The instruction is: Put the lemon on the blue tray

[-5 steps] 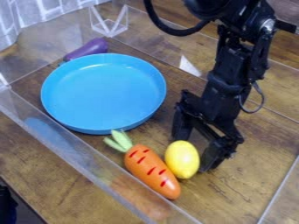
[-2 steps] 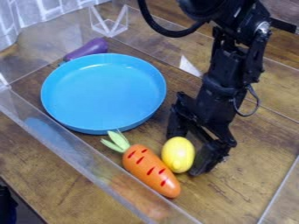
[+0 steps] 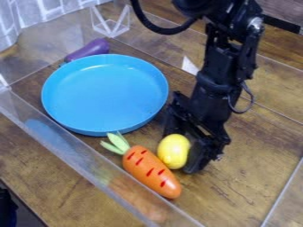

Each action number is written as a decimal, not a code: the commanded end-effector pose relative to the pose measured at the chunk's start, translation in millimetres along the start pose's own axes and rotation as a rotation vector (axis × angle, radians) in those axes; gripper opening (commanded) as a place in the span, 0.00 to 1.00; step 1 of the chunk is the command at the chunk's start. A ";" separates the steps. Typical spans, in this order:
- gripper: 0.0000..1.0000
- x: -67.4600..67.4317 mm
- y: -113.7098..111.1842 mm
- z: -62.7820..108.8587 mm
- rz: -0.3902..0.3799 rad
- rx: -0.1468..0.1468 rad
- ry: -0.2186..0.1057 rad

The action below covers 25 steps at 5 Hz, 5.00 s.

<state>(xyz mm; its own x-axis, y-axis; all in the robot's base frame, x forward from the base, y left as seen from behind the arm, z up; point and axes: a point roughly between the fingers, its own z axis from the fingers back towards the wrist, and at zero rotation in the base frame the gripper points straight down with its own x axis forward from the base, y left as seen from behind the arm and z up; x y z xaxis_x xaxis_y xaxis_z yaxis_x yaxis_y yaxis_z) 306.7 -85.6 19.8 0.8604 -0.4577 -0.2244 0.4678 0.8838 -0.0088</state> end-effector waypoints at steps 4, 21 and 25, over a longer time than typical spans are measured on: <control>0.00 15.5 1.0 4.9 -0.197 0.009 -0.062; 0.00 -32.6 57.3 61.1 -0.074 -0.011 -0.110; 0.00 -66.7 102.4 76.5 -0.024 0.012 -0.092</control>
<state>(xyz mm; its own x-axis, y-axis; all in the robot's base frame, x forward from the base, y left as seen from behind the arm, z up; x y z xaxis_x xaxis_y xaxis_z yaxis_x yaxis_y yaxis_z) 307.4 29.1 88.0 0.8558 -0.4796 -0.1940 0.4816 0.8755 -0.0397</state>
